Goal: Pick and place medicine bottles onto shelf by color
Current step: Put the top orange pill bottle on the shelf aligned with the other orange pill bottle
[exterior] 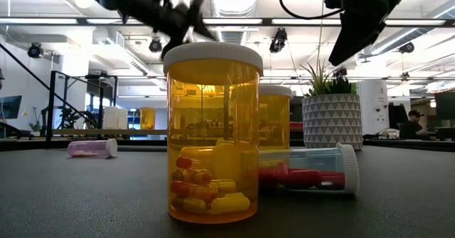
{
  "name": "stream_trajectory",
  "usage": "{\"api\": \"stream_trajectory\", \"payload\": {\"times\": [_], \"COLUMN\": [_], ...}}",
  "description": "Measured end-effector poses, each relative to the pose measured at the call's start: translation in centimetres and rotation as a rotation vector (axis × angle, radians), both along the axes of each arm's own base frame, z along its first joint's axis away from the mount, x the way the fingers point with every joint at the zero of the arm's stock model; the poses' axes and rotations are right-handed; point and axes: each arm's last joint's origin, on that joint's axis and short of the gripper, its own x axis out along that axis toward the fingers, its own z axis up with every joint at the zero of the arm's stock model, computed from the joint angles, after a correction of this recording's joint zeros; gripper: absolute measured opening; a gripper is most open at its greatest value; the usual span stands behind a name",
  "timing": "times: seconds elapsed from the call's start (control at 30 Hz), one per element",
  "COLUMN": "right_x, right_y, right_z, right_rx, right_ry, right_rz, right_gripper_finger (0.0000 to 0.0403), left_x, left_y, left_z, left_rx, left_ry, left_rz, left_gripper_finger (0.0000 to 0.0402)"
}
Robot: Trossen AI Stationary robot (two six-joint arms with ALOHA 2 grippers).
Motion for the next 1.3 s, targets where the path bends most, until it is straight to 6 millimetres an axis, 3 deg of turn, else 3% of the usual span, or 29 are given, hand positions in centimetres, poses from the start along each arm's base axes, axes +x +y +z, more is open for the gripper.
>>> {"api": "stream_trajectory", "payload": {"times": [0.27, 0.43, 0.73, 1.0, 1.3], "right_x": [0.0, 0.0, 0.0, 0.1, 0.1], "right_y": [0.0, 0.0, 0.0, 0.0, 0.0], "right_z": [0.0, 0.0, 0.0, 0.0, 0.0], "right_rx": [0.01, 0.003, -0.003, -0.003, -0.003], "right_ry": [-0.006, -0.001, 0.003, -0.005, -0.006], "right_rz": [-0.013, -0.003, 0.006, 0.006, 0.006], "right_gripper_finger": [0.0228, 0.0228, 0.0228, 0.0228, 0.0228], "left_x": [2.3, 2.8, 2.9, 5.5, 7.4], "left_y": [-6.7, -11.0, -16.6, -18.4, -19.0], "left_z": [1.6, 1.0, -1.0, -5.4, -7.7], "left_rx": [0.041, 0.045, 0.119, 0.393, 0.423], "left_ry": [-0.156, -0.129, -0.011, 0.16, 0.193], "left_rz": [-0.28, -0.33, -0.439, -0.566, -0.595], "left_gripper_finger": [0.0195, 0.0195, 0.0195, 0.0195, 0.0195]}}
